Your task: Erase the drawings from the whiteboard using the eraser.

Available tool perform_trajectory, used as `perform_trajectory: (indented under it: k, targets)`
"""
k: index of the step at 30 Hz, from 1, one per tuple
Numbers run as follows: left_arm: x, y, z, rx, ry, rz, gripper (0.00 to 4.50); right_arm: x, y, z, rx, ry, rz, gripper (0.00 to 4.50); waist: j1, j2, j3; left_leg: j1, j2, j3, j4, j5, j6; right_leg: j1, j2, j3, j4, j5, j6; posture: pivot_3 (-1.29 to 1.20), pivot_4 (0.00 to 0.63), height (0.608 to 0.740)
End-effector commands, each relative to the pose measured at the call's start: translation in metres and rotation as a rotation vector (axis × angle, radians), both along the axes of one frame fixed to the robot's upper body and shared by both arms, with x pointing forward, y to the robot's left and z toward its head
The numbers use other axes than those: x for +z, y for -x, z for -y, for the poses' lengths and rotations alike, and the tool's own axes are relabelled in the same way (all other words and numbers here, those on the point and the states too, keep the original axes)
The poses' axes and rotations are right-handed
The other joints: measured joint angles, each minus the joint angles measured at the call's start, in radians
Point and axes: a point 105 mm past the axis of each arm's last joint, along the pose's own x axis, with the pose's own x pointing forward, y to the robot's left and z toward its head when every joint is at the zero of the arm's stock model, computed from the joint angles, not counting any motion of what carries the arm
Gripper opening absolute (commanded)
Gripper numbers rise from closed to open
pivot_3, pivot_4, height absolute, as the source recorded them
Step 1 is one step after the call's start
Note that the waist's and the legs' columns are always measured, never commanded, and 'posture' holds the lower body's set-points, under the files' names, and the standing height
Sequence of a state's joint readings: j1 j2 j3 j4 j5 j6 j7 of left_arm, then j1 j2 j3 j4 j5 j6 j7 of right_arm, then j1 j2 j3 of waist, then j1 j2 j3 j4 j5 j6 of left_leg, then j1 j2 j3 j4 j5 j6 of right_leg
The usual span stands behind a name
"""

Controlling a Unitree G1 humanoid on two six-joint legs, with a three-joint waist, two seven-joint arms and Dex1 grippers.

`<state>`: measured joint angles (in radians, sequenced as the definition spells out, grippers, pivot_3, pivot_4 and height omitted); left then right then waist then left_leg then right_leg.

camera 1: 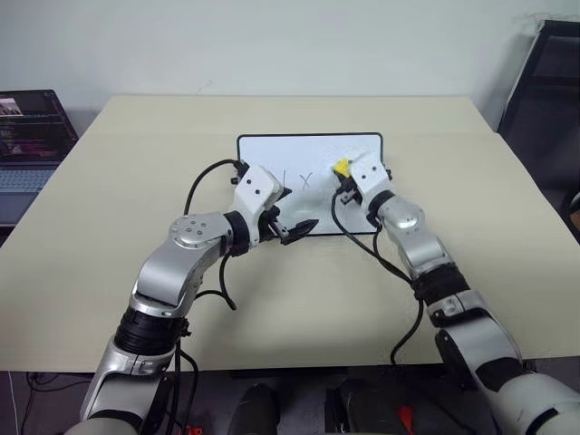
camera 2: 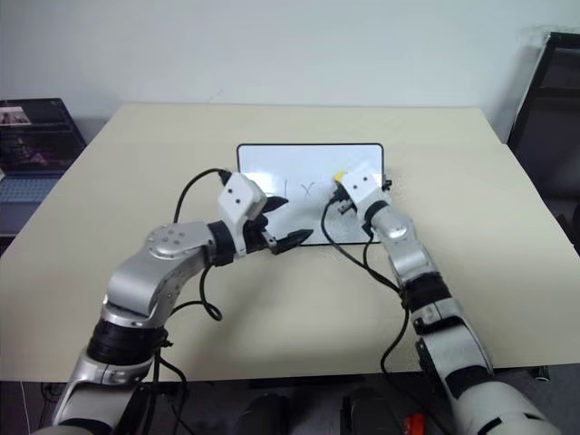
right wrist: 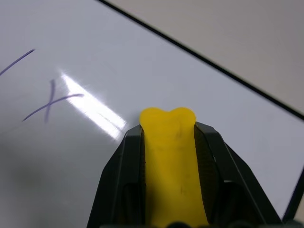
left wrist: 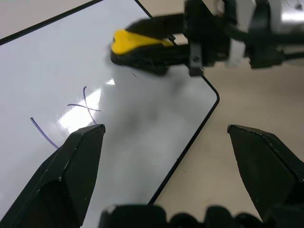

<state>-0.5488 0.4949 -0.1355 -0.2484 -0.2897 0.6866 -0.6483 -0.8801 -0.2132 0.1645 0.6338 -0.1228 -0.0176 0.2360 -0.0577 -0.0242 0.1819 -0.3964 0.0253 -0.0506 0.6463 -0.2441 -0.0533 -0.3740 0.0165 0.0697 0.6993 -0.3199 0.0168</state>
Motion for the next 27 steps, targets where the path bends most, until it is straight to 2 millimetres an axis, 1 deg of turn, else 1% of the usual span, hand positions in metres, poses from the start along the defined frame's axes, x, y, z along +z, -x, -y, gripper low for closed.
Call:
perform_trajectory:
  k: [1,3,5,7,10,17,20,22,26,27]
  targets:
    - [0.009,0.004,0.005,-0.03,0.005,0.051,4.5,0.009,-0.007,0.004,-0.027,-0.011,0.012,1.06,0.0,0.0,0.0,0.0,0.0,0.0,0.0,0.0,0.0,0.0,0.0,0.0,0.0,0.0,0.0,0.0,0.15,0.74]
    - [0.008,0.004,0.005,-0.03,0.004,0.051,4.5,0.005,-0.009,0.004,-0.032,-0.004,-0.023,1.05,0.0,0.0,0.0,-0.001,0.0,0.0,-0.001,0.0,0.0,0.0,0.0,0.0,-0.001,0.0,0.0,0.0,0.15,0.74]
    - [0.008,0.004,0.004,-0.029,0.003,0.052,4.5,-0.008,-0.01,0.008,-0.043,0.004,-0.09,1.04,0.0,0.0,0.0,-0.001,0.0,0.0,-0.001,0.0,0.0,-0.001,0.0,0.0,-0.001,0.0,0.0,0.0,0.15,0.74]
    - [0.007,0.005,0.004,-0.029,0.003,0.053,4.5,-0.025,-0.008,0.015,-0.056,0.021,-0.168,1.04,0.0,0.0,0.0,0.0,0.0,0.0,-0.001,0.0,0.0,0.0,0.0,0.0,-0.001,0.0,0.0,0.0,0.15,0.74]
    - [0.006,0.006,0.004,-0.032,0.003,0.053,4.5,-0.045,-0.001,0.025,-0.065,0.033,-0.254,1.04,0.001,0.0,-0.001,0.002,0.0,0.0,0.0,0.0,0.0,0.002,0.0,0.0,0.0,0.0,0.0,0.0,0.15,0.74]
    - [0.005,0.005,0.004,-0.039,0.0,0.058,4.5,-0.065,0.018,0.031,-0.046,0.075,-0.336,1.04,0.001,-0.001,-0.002,0.005,0.0,0.0,0.0,0.001,0.001,0.006,0.0,0.0,-0.001,0.0,0.001,0.0,0.15,0.74]
    - [0.004,0.005,0.004,-0.044,-0.002,0.06,4.5,-0.067,0.022,0.03,-0.04,0.094,-0.347,1.04,0.001,-0.001,-0.002,0.006,0.0,0.0,0.0,0.001,0.001,0.006,0.0,0.001,-0.001,0.001,0.001,0.0,0.15,0.74]
    - [0.003,0.006,0.004,-0.047,-0.003,0.06,4.5,-0.064,0.023,0.028,-0.03,0.117,-0.338,1.04,0.0,-0.001,-0.002,0.006,0.0,0.0,0.0,0.001,0.001,0.006,0.0,0.001,-0.001,0.001,0.001,0.0,0.15,0.74]
    - [0.002,0.006,0.003,-0.047,-0.005,0.062,4.5,-0.053,0.026,0.017,0.02,0.137,-0.318,1.04,0.0,-0.001,-0.002,0.006,0.0,0.001,0.0,0.001,0.001,0.005,0.0,0.001,-0.001,0.001,0.001,0.0,0.15,0.74]
    - [0.002,0.006,0.004,-0.047,-0.005,0.063,4.5,-0.048,0.025,0.015,0.024,0.132,-0.3,1.04,-0.001,-0.001,-0.002,0.006,0.0,0.001,-0.001,0.001,0.001,0.005,0.0,0.001,-0.001,0.001,0.001,0.0,0.15,0.74]
